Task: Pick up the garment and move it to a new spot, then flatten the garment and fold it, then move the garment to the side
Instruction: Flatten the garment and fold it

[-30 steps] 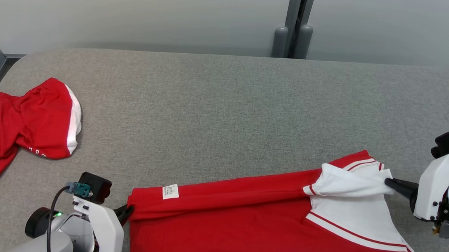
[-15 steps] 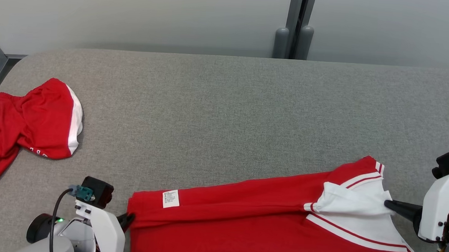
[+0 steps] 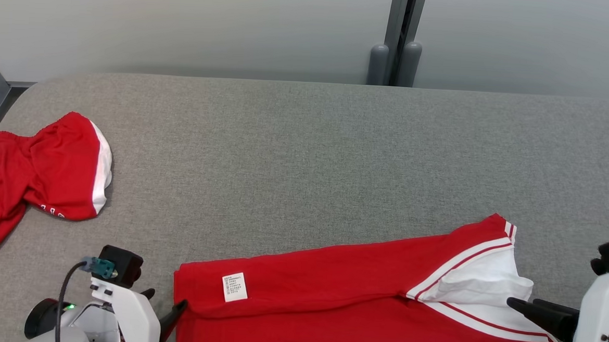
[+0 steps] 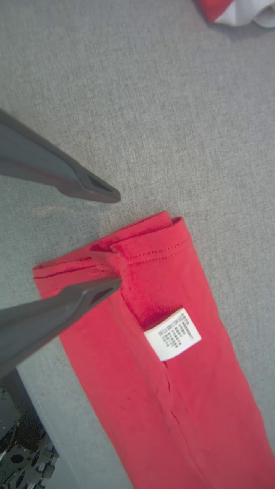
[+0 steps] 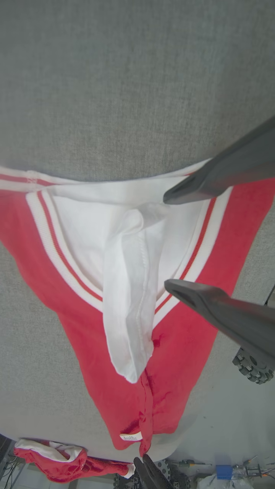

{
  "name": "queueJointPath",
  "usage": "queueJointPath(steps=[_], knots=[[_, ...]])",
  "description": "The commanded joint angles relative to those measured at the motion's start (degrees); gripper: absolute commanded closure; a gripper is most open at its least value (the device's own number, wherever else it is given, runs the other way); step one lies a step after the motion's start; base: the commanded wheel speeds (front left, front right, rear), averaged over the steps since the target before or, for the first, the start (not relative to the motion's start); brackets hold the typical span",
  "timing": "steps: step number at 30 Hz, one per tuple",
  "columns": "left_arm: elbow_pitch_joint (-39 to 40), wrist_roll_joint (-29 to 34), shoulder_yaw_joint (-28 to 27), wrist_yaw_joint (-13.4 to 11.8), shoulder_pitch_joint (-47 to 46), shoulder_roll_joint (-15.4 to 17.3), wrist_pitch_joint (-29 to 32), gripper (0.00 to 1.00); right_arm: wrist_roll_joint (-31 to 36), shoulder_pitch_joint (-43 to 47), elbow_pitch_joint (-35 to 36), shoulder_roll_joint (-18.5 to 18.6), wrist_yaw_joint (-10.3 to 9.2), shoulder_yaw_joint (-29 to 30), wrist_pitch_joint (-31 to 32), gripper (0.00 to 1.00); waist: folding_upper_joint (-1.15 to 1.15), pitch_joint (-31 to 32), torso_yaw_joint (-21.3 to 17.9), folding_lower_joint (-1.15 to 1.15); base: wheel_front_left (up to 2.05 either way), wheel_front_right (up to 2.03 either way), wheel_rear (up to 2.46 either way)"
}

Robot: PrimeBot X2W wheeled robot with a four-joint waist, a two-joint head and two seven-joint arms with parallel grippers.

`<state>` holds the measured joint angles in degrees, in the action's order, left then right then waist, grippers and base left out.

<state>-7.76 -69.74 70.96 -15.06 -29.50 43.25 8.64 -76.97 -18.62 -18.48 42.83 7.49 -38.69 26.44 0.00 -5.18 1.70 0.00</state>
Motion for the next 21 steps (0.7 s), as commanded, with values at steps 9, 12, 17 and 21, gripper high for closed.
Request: queueJointPath(steps=[9, 12, 17, 21], knots=[[3.57, -1.4, -3.09, -3.04, 2.64, 1.48, -5.01, 0.0, -0.39, 8.08, 5.88, 2.13, 0.03, 7.22, -5.47, 0.0, 0.0, 0.69, -0.51, 0.0, 0.0, 0.0, 0.0], [4.91, -1.92, -5.13, -4.46, 3.61, 1.1, -8.58, 0.0, 1.06, 9.51, 7.43, 2.16, 0.03, 10.63, -8.92, 0.0, 0.0, 0.82, -0.66, 0.0, 0.0, 0.0, 0.0], [5.99, -2.44, -8.7, -6.96, 5.15, 0.05, -15.24, 0.0, 5.86, 11.52, 6.87, 0.22, 0.03, 16.88, -16.05, 0.0, 0.0, 0.8, -0.58, 0.0, 0.0, 0.0, 0.0], [5.59, -2.53, -10.85, -8.3, 6.24, -0.82, -19.43, 0.0, 10.43, 11.71, 5.08, -3.39, 0.03, 21.41, -20.53, 0.0, 0.0, 0.51, -0.25, 0.0, 0.0, 0.0, 0.0]])
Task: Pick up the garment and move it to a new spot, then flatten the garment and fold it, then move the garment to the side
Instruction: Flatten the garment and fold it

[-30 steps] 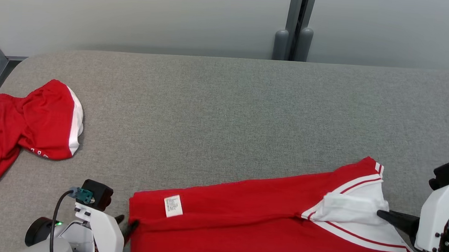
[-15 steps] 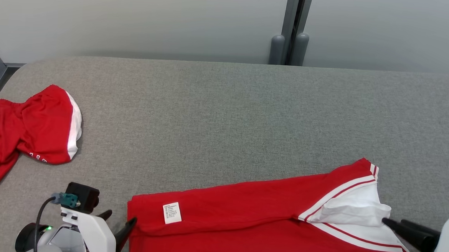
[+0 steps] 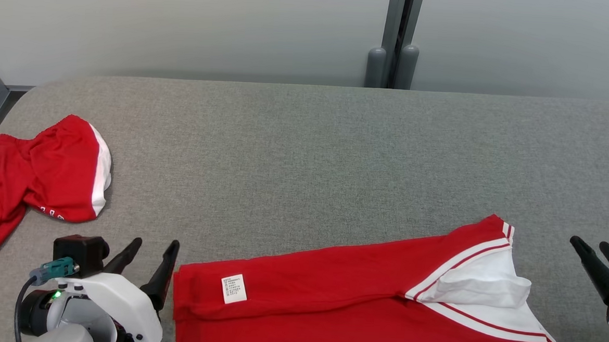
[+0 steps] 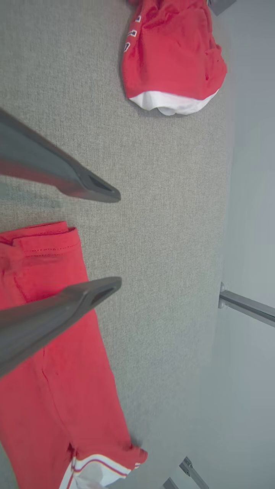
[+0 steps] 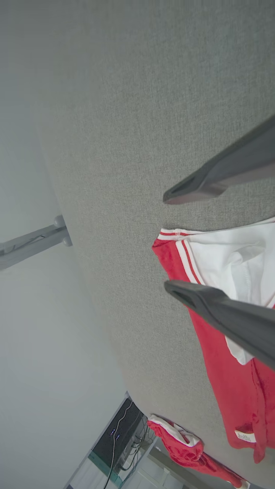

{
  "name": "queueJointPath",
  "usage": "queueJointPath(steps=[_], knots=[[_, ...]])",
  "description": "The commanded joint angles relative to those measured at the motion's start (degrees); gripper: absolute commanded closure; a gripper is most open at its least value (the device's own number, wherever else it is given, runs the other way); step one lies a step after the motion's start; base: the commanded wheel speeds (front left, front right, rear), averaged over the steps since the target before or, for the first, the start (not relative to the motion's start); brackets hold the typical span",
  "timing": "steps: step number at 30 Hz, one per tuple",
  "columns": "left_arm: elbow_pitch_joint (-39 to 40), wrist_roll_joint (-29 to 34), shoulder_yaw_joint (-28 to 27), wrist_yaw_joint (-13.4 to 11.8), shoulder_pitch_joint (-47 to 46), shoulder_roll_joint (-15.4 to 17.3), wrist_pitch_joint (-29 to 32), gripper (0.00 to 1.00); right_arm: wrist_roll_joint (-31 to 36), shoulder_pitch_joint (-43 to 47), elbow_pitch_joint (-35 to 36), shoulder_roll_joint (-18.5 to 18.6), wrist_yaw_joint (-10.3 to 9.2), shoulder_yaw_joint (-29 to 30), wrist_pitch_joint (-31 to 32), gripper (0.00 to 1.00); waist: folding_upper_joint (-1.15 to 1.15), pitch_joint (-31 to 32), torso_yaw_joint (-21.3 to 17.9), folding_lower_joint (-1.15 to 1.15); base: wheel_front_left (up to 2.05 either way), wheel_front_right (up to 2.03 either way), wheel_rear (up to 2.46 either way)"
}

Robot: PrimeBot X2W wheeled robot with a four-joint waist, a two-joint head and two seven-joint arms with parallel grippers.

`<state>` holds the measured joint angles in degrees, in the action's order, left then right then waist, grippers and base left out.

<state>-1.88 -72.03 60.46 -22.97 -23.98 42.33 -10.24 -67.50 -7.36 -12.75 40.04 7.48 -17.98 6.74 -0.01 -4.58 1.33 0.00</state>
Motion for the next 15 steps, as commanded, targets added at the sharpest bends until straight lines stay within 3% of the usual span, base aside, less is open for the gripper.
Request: queueJointPath(steps=[1, 9, 15], knots=[[-0.41, -0.39, -0.86, -0.59, 1.11, -0.34, -1.27, 0.0, 2.17, 0.58, -1.15, -1.64, 0.04, 1.66, -1.59, 0.0, 0.01, -0.14, 0.23, 0.0, 0.0, 0.0, 0.0], [-2.33, 1.62, -6.0, -1.37, 3.75, -3.6, -4.75, 0.0, 10.29, 1.19, -6.0, -10.33, 0.04, 5.42, -1.89, 0.0, 0.01, -0.01, 1.66, 0.0, 0.0, 0.0, 0.0], [-3.41, 4.38, -10.56, -0.01, 6.18, -6.4, -4.95, 0.0, 14.57, -1.37, -11.05, -14.33, 0.05, 6.03, 0.98, 0.0, 0.01, 0.05, 2.14, 0.0, 0.0, 0.0, 0.0]])
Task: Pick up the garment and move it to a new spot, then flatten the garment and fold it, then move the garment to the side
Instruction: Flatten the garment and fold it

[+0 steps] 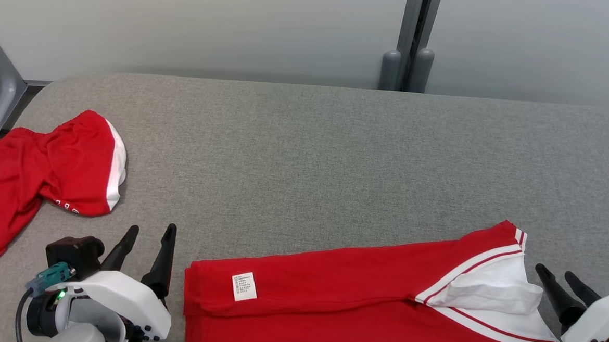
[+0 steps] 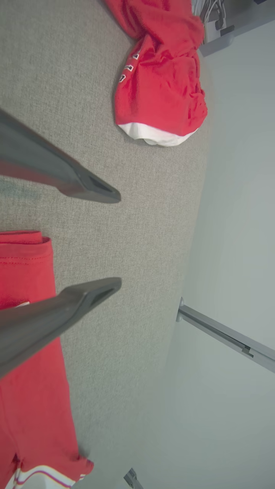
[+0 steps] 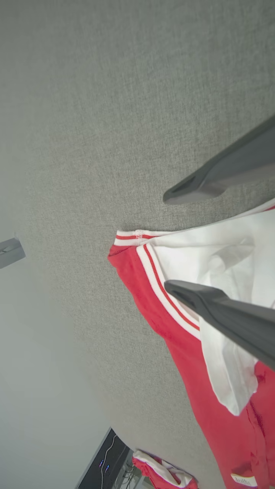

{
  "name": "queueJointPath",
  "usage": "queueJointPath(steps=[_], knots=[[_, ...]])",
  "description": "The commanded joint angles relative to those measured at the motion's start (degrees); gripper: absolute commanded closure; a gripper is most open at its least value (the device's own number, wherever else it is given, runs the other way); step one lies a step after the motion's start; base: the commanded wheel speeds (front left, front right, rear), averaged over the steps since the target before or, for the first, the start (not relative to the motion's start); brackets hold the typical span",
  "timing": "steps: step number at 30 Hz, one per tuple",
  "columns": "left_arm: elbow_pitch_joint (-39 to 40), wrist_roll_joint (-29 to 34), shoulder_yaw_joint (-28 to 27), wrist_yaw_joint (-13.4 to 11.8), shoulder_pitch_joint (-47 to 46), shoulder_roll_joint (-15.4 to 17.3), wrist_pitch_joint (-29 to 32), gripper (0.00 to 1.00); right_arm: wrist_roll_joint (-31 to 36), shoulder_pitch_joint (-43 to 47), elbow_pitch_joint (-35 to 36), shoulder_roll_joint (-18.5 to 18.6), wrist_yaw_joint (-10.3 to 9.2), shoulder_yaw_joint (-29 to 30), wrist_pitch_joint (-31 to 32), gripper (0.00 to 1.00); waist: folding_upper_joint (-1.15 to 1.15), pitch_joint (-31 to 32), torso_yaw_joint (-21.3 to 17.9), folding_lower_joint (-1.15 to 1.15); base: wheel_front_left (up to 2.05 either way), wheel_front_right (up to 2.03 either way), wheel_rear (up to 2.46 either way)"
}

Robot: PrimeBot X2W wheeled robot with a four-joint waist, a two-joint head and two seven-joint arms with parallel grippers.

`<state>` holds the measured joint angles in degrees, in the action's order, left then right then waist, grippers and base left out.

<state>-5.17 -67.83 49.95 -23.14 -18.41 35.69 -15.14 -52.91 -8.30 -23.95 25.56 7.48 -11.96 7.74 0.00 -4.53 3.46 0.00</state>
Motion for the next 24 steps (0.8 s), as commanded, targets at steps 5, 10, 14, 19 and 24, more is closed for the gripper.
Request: queueJointPath(steps=[5, 10, 14, 19, 24], knots=[[-1.21, 2.41, -2.67, 1.96, 2.15, -1.84, -0.08, 0.0, 1.85, -3.07, -5.22, -2.15, 0.04, -0.69, 3.34, 0.0, 0.0, -0.48, 0.74, 0.0, 0.0, 0.0, 0.0], [-2.09, 3.12, -3.56, 2.71, 2.68, -2.72, -0.08, 0.0, 2.5, -4.1, -8.89, -2.79, 0.04, -1.14, 4.65, 0.0, 0.0, -0.95, 1.33, 0.0, 0.0, 0.0, 0.0], [-2.7, 3.5, -4.23, 3.5, 2.58, -3.17, -0.08, 0.0, 1.82, -5.02, -12.73, -3.83, 0.03, -1.43, 6.59, 0.0, 0.0, -1.43, 1.84, 0.0, 0.0, 0.0, 0.0], [-3.52, 3.85, -4.56, 4.13, 2.33, -3.58, -0.09, 0.0, -0.69, -4.94, -15.53, -5.75, 0.03, -2.38, 10.55, 0.0, 0.0, -1.87, 2.48, 0.0, 0.0, 0.0, 0.0], [-4.08, 4.01, -4.88, 4.69, 1.74, -3.8, -0.09, 0.0, -4.11, -4.61, -16.02, -7.8, 0.1, -4.33, 14.91, 0.0, 0.0, -2.32, 3.13, 0.0, 0.0, 0.0, 0.0]])
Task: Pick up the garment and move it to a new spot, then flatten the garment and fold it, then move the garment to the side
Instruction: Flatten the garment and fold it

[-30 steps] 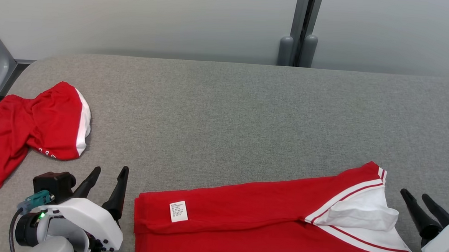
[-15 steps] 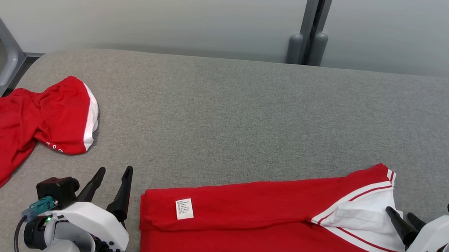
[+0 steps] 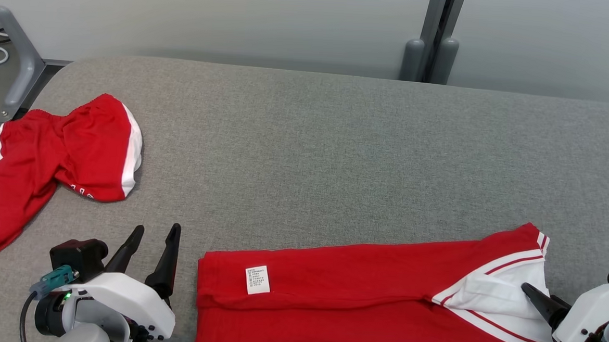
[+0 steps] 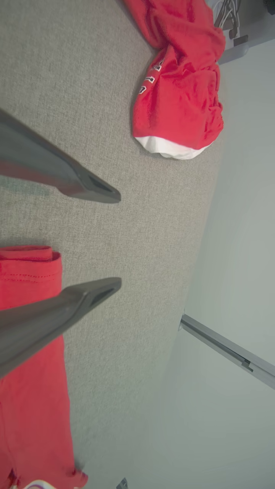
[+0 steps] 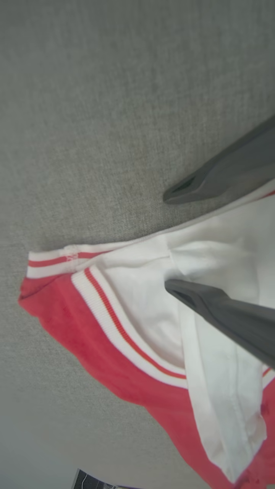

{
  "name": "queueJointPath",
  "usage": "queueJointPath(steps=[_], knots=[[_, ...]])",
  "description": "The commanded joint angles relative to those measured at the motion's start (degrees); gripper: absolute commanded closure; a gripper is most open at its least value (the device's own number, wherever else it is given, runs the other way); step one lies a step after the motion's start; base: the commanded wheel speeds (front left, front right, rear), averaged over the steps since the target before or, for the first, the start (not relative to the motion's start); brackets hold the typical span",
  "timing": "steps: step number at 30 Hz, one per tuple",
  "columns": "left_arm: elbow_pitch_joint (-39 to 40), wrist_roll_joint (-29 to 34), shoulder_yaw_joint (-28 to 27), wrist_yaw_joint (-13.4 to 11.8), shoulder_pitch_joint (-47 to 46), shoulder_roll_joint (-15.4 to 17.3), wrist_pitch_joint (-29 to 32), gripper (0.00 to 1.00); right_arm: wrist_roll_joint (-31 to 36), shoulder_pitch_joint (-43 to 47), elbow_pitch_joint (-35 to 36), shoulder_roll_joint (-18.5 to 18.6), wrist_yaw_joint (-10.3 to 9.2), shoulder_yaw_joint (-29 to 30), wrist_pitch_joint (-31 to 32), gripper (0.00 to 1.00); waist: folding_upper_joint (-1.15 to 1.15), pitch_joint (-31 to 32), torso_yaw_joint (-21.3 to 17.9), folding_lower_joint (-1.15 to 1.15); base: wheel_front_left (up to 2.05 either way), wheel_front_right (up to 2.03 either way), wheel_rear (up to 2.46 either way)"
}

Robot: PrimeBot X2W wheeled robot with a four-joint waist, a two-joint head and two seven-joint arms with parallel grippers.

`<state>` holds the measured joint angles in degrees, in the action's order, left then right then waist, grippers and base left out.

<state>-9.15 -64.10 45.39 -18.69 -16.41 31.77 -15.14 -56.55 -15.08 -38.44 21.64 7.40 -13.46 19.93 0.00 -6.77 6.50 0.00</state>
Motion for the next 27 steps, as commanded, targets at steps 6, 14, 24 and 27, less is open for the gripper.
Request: queueJointPath(steps=[6, 14, 24, 27], knots=[[-0.72, 0.43, -0.53, 0.68, -0.49, -0.13, -0.09, 0.0, -2.35, 2.2, 0.06, -4.17, 0.31, -4.87, 4.14, 1.0, 0.0, -0.33, 0.65, 0.0, 0.0, 0.0, 0.0], [-1.6, 0.19, -0.77, 1.12, -0.38, -0.44, -0.09, 0.0, -3.49, 0.88, 2.75, -0.79, 0.16, -5.74, 2.09, 1.0, 0.0, 0.06, 0.62, 0.0, 0.0, 0.0, 0.0], [-1.55, 1.34, -1.76, 1.7, 0.35, -1.05, -0.09, 0.0, -3.42, -2.15, 5.78, 5.11, 0.14, -3.84, -0.51, 1.0, 0.0, 0.5, -0.89, 0.0, 0.0, 0.0, 0.0], [-1.76, 1.68, -1.82, 1.96, 0.65, -1.11, -0.09, 0.0, -3.12, -2.66, 6.23, 6.71, 0.14, -2.99, -0.38, 1.0, 0.0, 0.7, -1.58, 0.0, 0.0, 0.0, 0.0]])
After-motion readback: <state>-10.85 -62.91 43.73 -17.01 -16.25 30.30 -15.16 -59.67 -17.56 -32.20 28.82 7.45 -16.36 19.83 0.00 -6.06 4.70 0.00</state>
